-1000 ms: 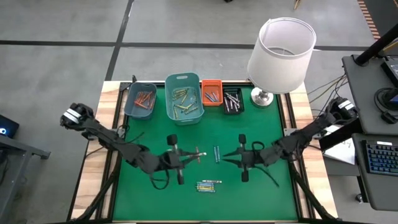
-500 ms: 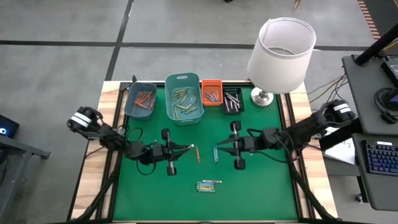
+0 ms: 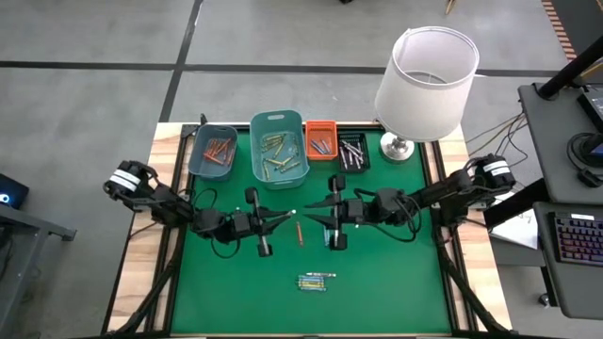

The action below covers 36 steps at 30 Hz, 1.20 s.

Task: Sort crayons
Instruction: Put the white crayon into the black bin

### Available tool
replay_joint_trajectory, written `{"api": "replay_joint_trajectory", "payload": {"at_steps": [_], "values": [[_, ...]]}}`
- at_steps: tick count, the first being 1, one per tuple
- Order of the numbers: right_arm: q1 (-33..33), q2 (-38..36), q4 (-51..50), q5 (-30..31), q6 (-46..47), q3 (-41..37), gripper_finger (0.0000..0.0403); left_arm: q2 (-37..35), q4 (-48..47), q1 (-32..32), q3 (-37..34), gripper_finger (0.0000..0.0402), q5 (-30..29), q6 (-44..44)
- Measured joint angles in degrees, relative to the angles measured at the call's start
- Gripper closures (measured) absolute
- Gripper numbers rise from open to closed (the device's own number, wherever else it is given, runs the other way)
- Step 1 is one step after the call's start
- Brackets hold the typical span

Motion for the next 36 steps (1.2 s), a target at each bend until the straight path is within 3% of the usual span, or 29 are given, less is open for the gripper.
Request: {"api": "replay_joint_trajectory", "payload": {"at_steps": [9, 15, 22, 30, 36], "values": [[-1.16, 3.45, -3.93, 0.19, 2.67, 4.37, 0.0227, -0.24, 0.12, 1.32, 0.68, 0.0401, 0.04, 0.89], [-1.97, 7.63, -4.12, 0.23, 1.62, 7.33, 0.0209, -0.17, 0.12, 1.38, 0.95, 0.0401, 1.45, 0.91], [-2.27, 8.75, -4.11, 0.18, 1.57, 8.32, 0.0257, -0.17, -0.07, 1.38, 0.86, 0.0401, 1.46, 0.44], [-2.27, 8.73, -4.61, -0.36, 1.60, 8.32, 0.0380, -0.13, -0.52, 1.37, 0.82, 0.0375, 0.97, -0.73], [-2.32, 7.89, -7.39, 0.66, 1.59, 8.33, 0.0384, -0.13, -1.42, 1.36, 0.63, 0.0321, -2.20, -1.30]]}}
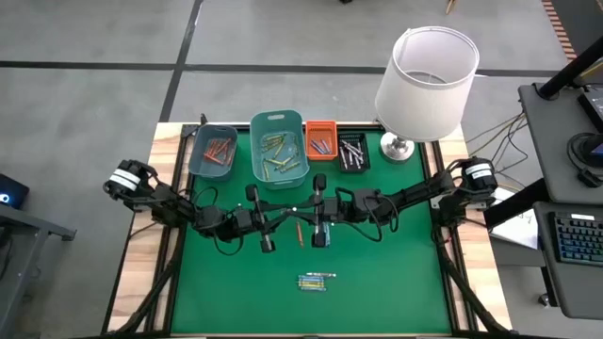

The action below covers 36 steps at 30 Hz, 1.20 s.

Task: Sort crayons
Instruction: Put the white crayon into the black bin

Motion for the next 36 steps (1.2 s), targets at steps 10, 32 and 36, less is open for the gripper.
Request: {"api": "replay_joint_trajectory", "payload": {"at_steps": [10, 32, 36], "values": [[-2.65, -11.61, -29.21, 24.13, 2.00, 0.21, 0.0386, 0.00, -1.23, 0.04, -0.97, 0.0241, -16.85, -1.11], [-22.56, -7.90, -65.10, 38.63, 34.28, -0.56, 0.0379, 0.07, -3.85, 0.18, -0.86, 0.0235, -19.33, -2.20], [-23.53, -6.98, -66.25, 38.51, 35.11, -0.56, 0.0336, 0.07, -3.88, 0.34, -0.80, 0.0235, -19.33, -2.32]]}}
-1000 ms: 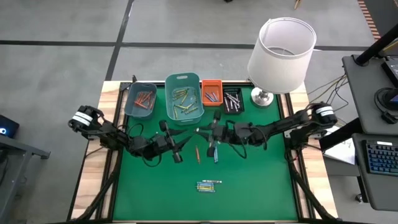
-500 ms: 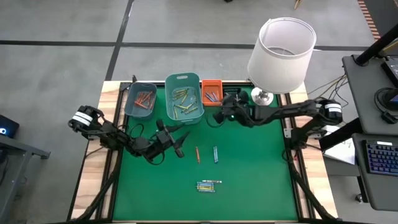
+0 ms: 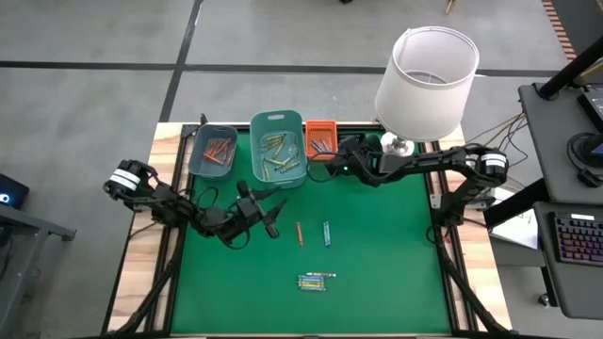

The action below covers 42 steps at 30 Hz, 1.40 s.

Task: Sort crayons
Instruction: Put the white crayon into the black bin, then put the orange crayon into the blue bin

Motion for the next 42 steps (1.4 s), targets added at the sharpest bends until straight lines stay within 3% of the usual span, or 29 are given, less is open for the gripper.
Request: {"api": "replay_joint_trajectory", "payload": {"at_steps": [5, 10, 19, 22, 27, 31, 37, 42], "values": [[-0.04, 0.07, -0.61, -0.35, 0.48, 0.00, 0.0270, 0.00, -0.35, 0.01, 0.66, 0.0235, 0.00, -0.03], [0.22, -1.71, -0.70, -0.43, 0.45, 0.00, 0.0230, 0.00, -2.02, 0.05, 1.72, 0.0235, 0.04, -0.05], [3.39, -7.21, -1.26, -7.63, -0.47, -0.02, 0.0216, -0.11, -11.80, -0.10, 5.41, 0.0235, 0.36, -0.03], [5.44, -9.06, -1.54, -12.12, -2.68, -0.02, 0.0216, -1.00, -18.20, -0.28, 6.40, 0.0235, 3.08, -0.12], [8.89, -12.55, -2.17, -22.30, -4.03, -0.02, 0.0216, -2.60, -32.10, -0.51, 8.84, 0.0235, 8.29, -2.90], [11.68, -14.56, -3.34, -28.01, -3.09, -0.02, 0.0216, -2.97, -48.93, -0.47, 13.24, 0.0235, 13.24, -6.28], [15.41, -14.80, -4.75, -30.26, -3.04, -0.02, 0.0216, -0.95, -80.76, 1.11, 23.56, 0.0235, 26.94, -8.05], [16.15, -14.80, -6.79, -30.32, -3.02, -0.02, 0.0216, 2.43, -92.37, 3.35, 29.47, 0.0235, 32.81, -3.18]]}}
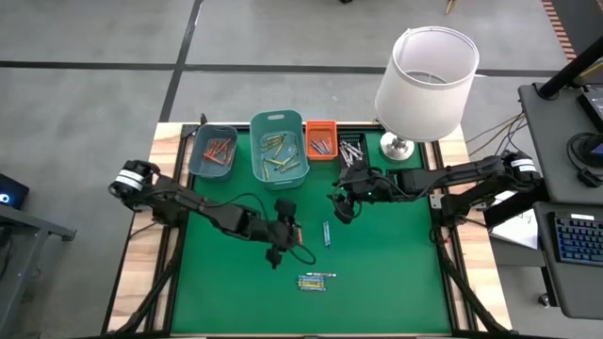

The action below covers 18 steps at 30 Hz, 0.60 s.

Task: Sort crayons
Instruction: Put the orange crayon into the blue bin

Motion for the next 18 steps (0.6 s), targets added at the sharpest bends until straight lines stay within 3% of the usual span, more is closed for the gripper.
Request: {"api": "replay_joint_trajectory", "payload": {"at_steps": [4, 18], "values": [[0.00, 0.02, -0.38, 0.14, 0.00, 0.00, 0.0216, 2.50, -2.83, 2.17, 1.52, 0.0235, 5.06, 7.09], [-0.02, 0.04, -0.81, 0.36, -0.02, 0.00, 0.0216, 8.86, -3.85, 5.10, 1.57, 0.0235, 9.77, 20.21]]}}
